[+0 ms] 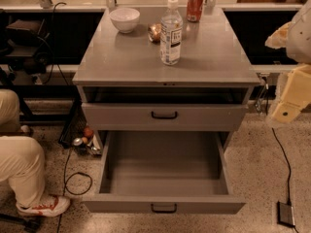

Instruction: Place blue plastic bottle into middle drawer

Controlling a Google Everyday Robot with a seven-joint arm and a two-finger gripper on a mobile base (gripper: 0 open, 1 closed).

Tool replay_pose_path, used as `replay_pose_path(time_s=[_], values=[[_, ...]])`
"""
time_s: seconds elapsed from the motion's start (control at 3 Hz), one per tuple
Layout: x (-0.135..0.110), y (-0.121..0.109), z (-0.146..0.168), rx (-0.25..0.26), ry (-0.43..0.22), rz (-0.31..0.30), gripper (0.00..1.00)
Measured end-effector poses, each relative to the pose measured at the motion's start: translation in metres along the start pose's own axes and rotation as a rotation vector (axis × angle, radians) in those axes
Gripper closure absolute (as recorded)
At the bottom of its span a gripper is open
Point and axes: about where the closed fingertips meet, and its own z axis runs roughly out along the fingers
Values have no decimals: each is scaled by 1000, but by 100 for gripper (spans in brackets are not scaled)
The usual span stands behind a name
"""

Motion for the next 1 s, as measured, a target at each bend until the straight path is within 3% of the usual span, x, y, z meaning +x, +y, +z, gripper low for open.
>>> replay_pose_path(time_s=[0.33,0.67,1.0], values=[[0,0,0,0,0,0,0],[-4,-31,15,21,-58,50,0],[-16,-76,41,72,-138,132,0]])
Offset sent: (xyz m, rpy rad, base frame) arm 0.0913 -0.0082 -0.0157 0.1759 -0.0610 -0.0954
